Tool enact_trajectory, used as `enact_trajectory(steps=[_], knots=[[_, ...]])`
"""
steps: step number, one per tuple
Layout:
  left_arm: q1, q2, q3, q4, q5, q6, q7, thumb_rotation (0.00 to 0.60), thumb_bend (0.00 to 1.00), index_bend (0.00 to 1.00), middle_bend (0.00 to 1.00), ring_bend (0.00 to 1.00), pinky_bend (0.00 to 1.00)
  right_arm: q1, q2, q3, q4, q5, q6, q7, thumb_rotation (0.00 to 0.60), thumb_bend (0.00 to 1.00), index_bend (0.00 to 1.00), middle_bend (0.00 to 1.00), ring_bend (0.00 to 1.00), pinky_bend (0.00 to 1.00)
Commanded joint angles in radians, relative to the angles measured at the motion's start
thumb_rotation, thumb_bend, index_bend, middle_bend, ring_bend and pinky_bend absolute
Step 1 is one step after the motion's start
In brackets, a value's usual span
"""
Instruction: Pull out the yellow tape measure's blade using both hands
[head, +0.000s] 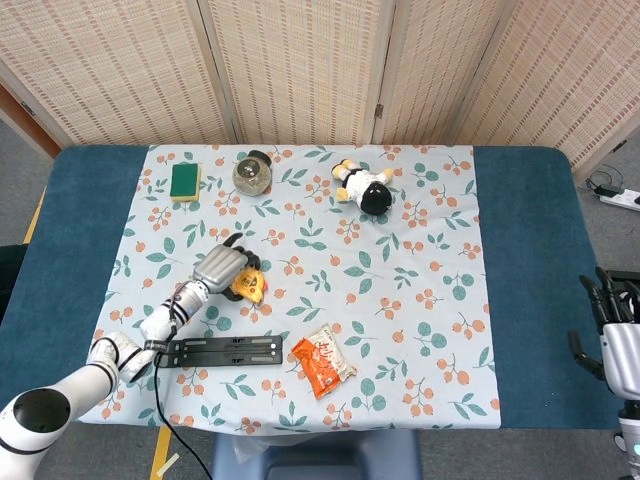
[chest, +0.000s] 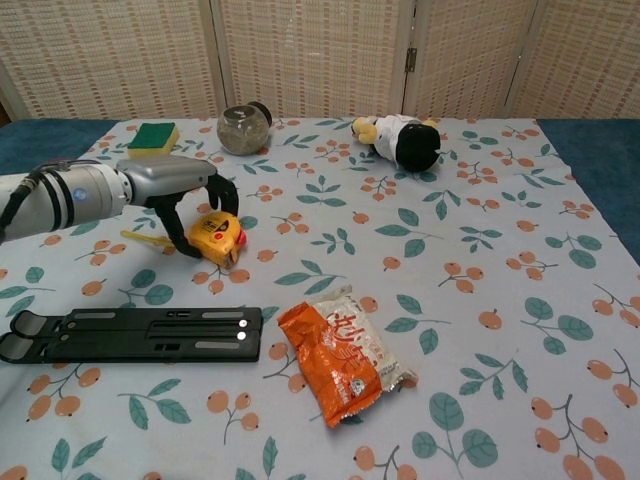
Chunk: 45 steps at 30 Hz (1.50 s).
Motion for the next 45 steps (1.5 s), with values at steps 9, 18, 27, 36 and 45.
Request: enact_trajectory(steps=[9, 18, 27, 36, 45], knots=[[0.028, 0.077, -0.078, -0.171, -0.113, 0.011, -0.057, 0.600, 0.27, 0.58, 0.52, 0.44, 0.05, 0.059, -0.021, 0.007, -0.039, -0.071, -0.032, -0.036, 0.600, 0.47, 0.00, 0.03, 0.19, 0.00], [0.083, 0.203, -0.171, -0.474, -0.290, 0.044, 0.128, 0.600, 0.30, 0.58, 0.53, 0.44, 0.05, 0.182, -0.068, 0.023, -0.186, -0.131, -0.157, -0.122, 0.600, 0.46, 0.00, 0.04, 0.11, 0.00], [0.094, 0.267, -0.233, -0.731, -0.467, 0.082, 0.335, 0.600, 0.32, 0.59, 0.54, 0.46, 0.05, 0.323, -0.227, 0.066, -0.253, -0.081, -0.313, -0.163, 0.600, 0.46, 0.00, 0.04, 0.08, 0.00], [0.058, 0.252, -0.280, -0.838, -0.605, 0.113, 0.462, 0.600, 0.33, 0.59, 0.54, 0.46, 0.05, 0.411, -0.408, 0.135, -0.229, 0.053, -0.360, -0.260, 0.600, 0.46, 0.00, 0.00, 0.02, 0.00], [0.001, 0.184, -0.326, -0.841, -0.717, 0.145, 0.533, 0.600, 0.34, 0.59, 0.54, 0.46, 0.06, 0.485, -0.511, 0.197, -0.188, 0.186, -0.388, -0.326, 0.600, 0.44, 0.00, 0.00, 0.00, 0.00]])
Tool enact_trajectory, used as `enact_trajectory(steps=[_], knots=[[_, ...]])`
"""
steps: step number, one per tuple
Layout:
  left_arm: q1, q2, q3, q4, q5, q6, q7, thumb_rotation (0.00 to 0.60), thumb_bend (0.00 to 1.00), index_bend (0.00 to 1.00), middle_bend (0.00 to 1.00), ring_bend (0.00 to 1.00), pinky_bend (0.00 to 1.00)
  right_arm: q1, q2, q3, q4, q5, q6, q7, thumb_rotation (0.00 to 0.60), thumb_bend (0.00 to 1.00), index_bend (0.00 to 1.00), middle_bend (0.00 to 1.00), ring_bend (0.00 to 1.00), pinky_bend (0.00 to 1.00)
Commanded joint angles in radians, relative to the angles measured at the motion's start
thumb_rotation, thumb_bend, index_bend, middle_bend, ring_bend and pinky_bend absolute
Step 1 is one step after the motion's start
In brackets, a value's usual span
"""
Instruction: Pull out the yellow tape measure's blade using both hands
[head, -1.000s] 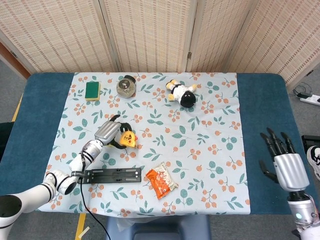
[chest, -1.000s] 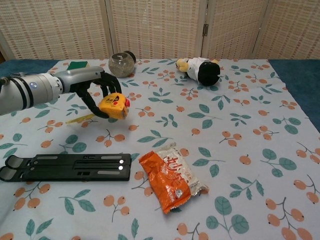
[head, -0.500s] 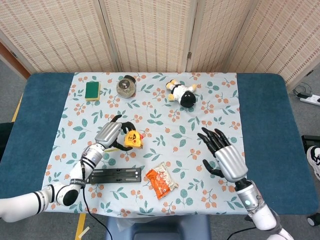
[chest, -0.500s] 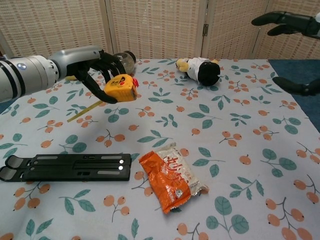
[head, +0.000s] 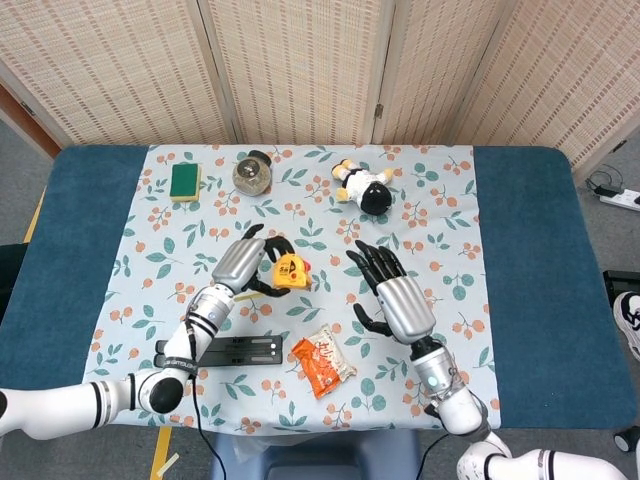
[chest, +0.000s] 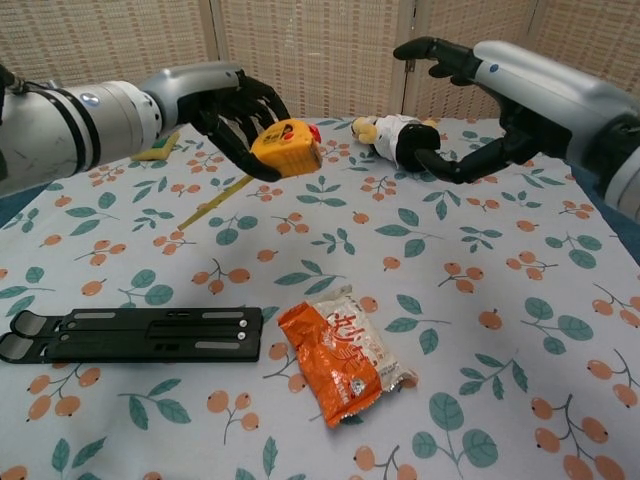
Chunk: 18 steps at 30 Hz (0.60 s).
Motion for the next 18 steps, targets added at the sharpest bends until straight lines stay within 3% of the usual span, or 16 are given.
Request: enact_trajectory(steps=[1, 6, 18], knots=[[-0.019, -0.021, -0.014, 0.001, -0.026, 0.010, 0.018, 0.600, 0.34, 0.59, 0.54, 0.47, 0.06, 0.026, -0.026, 0.019, 0.019, 0.035, -0.014, -0.015, 0.600, 0.44, 0.00, 0.00, 0.00, 0.00], [-0.042, -0.044, -0.019, 0.001, -0.056, 0.023, 0.055, 0.600, 0.34, 0.59, 0.54, 0.47, 0.06, 0.062, -0.050, 0.040, 0.039, 0.079, -0.031, -0.021, 0.600, 0.35, 0.00, 0.00, 0.00, 0.00], [-0.069, -0.081, -0.029, 0.002, -0.100, 0.051, 0.098, 0.600, 0.35, 0.59, 0.54, 0.47, 0.05, 0.118, -0.101, 0.057, 0.096, 0.132, -0.032, -0.011, 0.600, 0.34, 0.00, 0.00, 0.00, 0.00]])
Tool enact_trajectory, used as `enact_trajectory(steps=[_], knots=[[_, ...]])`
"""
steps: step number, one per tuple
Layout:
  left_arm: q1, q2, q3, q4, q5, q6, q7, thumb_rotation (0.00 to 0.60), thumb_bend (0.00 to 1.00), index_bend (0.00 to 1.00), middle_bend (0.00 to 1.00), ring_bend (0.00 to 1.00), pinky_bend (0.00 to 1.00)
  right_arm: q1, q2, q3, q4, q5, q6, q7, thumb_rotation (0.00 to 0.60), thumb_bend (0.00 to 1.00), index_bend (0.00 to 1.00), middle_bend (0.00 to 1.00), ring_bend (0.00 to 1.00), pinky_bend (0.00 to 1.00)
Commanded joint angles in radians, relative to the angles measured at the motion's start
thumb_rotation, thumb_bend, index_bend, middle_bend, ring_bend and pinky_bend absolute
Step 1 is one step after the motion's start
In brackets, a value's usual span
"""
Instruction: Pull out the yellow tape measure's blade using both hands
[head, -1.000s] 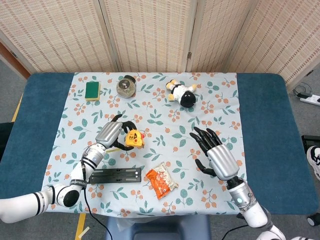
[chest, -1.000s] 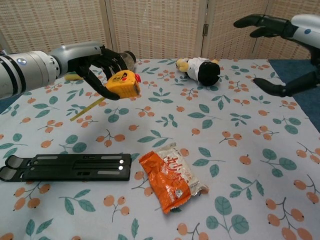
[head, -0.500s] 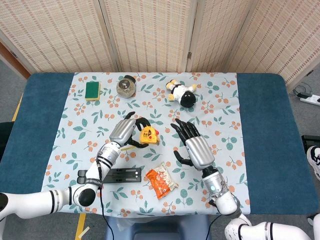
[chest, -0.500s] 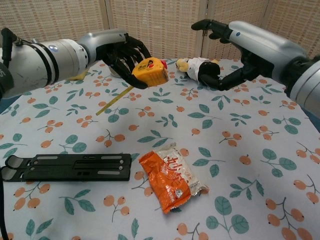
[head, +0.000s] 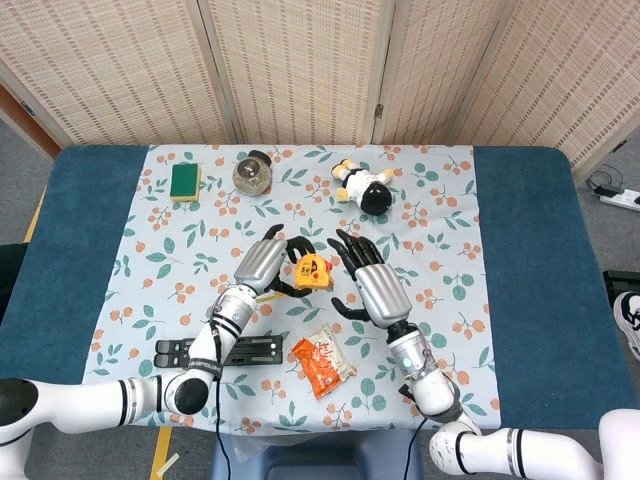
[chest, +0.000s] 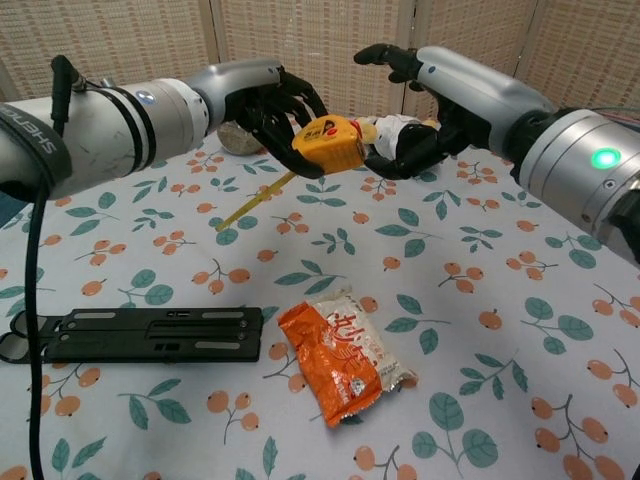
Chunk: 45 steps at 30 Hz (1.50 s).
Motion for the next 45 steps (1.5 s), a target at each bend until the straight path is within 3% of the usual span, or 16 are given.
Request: enact_trajectory(steps=[1, 16, 45], knots=[[-0.003, -0.005, -0.002, 0.001, -0.005, 0.004, 0.004, 0.600, 0.35, 0.59, 0.54, 0.47, 0.05, 0.009, -0.012, 0.001, 0.013, 0.006, 0.004, 0.005, 0.600, 0.34, 0.00, 0.00, 0.00, 0.00], [-0.007, -0.014, -0.001, -0.019, -0.012, 0.028, 0.027, 0.600, 0.35, 0.59, 0.54, 0.47, 0.05, 0.048, -0.062, 0.005, 0.075, 0.024, 0.029, 0.013, 0.600, 0.34, 0.00, 0.00, 0.00, 0.00], [0.020, -0.039, -0.003, 0.039, 0.031, 0.035, -0.029, 0.600, 0.35, 0.59, 0.55, 0.47, 0.05, 0.051, -0.043, 0.036, 0.092, 0.065, 0.084, 0.043, 0.600, 0.37, 0.03, 0.00, 0.00, 0.00]])
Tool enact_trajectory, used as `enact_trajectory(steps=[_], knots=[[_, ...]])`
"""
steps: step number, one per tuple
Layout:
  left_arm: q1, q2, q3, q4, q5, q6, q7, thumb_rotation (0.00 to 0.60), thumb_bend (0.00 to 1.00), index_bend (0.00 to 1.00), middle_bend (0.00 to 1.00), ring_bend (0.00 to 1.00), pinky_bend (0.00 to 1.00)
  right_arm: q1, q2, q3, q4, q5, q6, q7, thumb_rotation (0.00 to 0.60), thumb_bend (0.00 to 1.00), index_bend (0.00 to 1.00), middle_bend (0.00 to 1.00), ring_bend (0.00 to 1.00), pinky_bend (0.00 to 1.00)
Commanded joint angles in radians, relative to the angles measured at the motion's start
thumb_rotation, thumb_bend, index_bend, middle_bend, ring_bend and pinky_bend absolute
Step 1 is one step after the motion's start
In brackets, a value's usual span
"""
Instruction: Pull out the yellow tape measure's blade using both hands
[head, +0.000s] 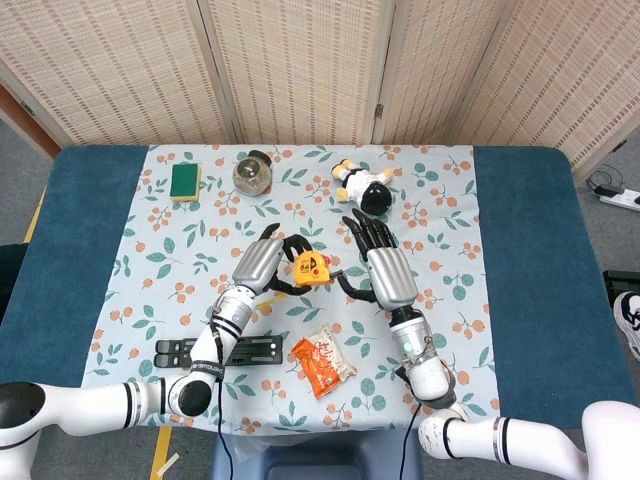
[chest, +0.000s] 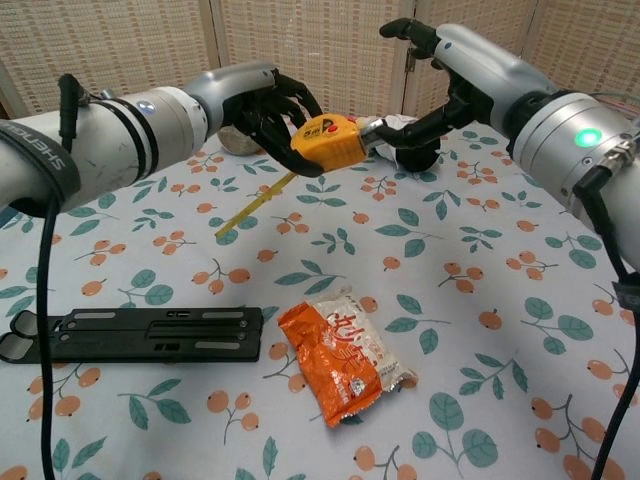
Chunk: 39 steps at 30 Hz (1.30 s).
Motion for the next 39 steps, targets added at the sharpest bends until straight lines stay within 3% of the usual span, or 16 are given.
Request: enact_trajectory(steps=[1, 5, 10, 15, 20, 28, 35, 39], knots=[[0.002, -0.003, -0.002, 0.006, 0.006, -0.001, -0.006, 0.600, 0.35, 0.59, 0.55, 0.47, 0.05, 0.002, 0.003, 0.006, -0.009, 0.019, -0.006, 0.001, 0.600, 0.37, 0.04, 0.00, 0.00, 0.00], [0.003, -0.003, -0.007, 0.011, 0.013, -0.009, -0.019, 0.600, 0.36, 0.59, 0.55, 0.47, 0.05, 0.006, 0.011, 0.014, -0.021, 0.052, -0.016, -0.010, 0.600, 0.37, 0.17, 0.03, 0.00, 0.00], [0.002, -0.004, -0.013, 0.022, 0.014, -0.019, -0.027, 0.600, 0.36, 0.59, 0.55, 0.47, 0.04, 0.014, 0.018, 0.023, -0.036, 0.100, -0.035, -0.023, 0.600, 0.37, 0.35, 0.13, 0.06, 0.00], [0.002, -0.005, -0.016, 0.029, 0.017, -0.027, -0.035, 0.600, 0.36, 0.59, 0.55, 0.47, 0.04, 0.027, 0.024, 0.027, -0.049, 0.138, -0.047, -0.045, 0.600, 0.43, 0.53, 0.24, 0.14, 0.00], [0.004, -0.001, -0.019, 0.038, 0.018, -0.033, -0.042, 0.600, 0.36, 0.59, 0.55, 0.47, 0.04, 0.034, 0.028, 0.026, -0.057, 0.144, -0.052, -0.038, 0.600, 0.51, 0.63, 0.30, 0.18, 0.00], [0.028, 0.010, -0.004, 0.074, 0.027, -0.038, -0.063, 0.600, 0.36, 0.59, 0.55, 0.47, 0.04, 0.014, 0.074, 0.013, -0.089, 0.116, -0.036, -0.008, 0.600, 0.58, 0.68, 0.33, 0.20, 0.00], [0.074, 0.045, 0.032, 0.132, 0.057, -0.066, -0.105, 0.600, 0.36, 0.59, 0.55, 0.47, 0.04, -0.050, 0.195, 0.000, -0.167, 0.071, 0.004, 0.034, 0.600, 0.58, 0.68, 0.33, 0.20, 0.00], [0.100, 0.066, 0.057, 0.166, 0.089, -0.091, -0.139, 0.600, 0.36, 0.59, 0.55, 0.47, 0.10, -0.096, 0.283, -0.003, -0.222, 0.063, 0.022, 0.066, 0.600, 0.58, 0.68, 0.33, 0.20, 0.00]])
